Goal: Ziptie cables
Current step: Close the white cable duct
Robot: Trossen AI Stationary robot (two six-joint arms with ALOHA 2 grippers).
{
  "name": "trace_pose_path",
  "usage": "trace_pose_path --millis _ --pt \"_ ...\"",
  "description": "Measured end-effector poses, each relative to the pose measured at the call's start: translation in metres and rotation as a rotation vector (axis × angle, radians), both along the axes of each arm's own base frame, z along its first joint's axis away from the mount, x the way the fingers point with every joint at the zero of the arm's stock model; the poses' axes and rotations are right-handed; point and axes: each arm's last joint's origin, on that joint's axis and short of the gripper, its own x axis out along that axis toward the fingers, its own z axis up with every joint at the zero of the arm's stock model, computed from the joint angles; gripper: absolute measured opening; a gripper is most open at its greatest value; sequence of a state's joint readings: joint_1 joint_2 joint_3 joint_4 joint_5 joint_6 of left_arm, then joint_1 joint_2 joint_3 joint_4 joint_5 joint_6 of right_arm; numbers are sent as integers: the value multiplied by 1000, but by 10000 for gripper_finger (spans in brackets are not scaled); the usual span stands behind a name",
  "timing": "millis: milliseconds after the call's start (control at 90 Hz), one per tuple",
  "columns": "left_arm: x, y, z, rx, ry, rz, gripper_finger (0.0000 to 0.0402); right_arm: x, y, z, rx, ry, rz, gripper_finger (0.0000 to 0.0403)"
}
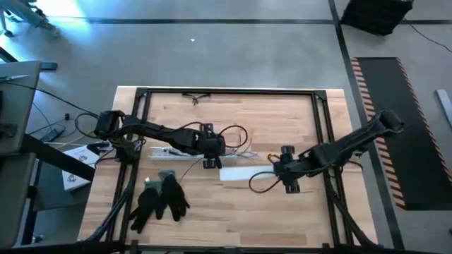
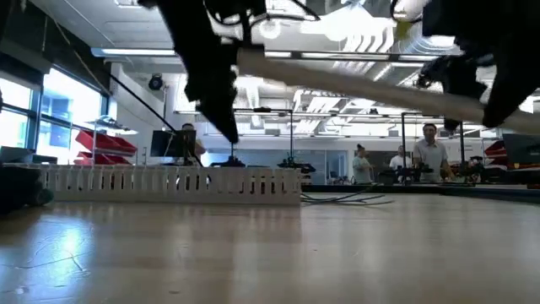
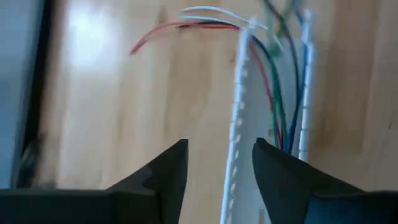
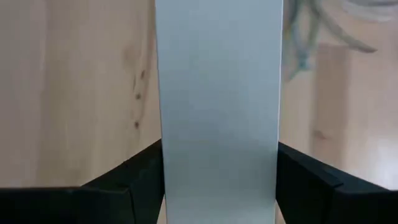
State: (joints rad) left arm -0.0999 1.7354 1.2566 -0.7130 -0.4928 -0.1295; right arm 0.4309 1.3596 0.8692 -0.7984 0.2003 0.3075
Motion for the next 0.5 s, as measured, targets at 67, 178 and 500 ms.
trace_pose_path --millis 67,178,500 --pt "-1 -6 10 11 -22 52 161 8 4 -14 -16 38 0 232" --pt "-1 -19 16 24 -66 77 160 17 10 -38 -54 109 25 232" --pt "-7 -56 17 27 -142 71 160 7 7 -90 27 135 -49 235"
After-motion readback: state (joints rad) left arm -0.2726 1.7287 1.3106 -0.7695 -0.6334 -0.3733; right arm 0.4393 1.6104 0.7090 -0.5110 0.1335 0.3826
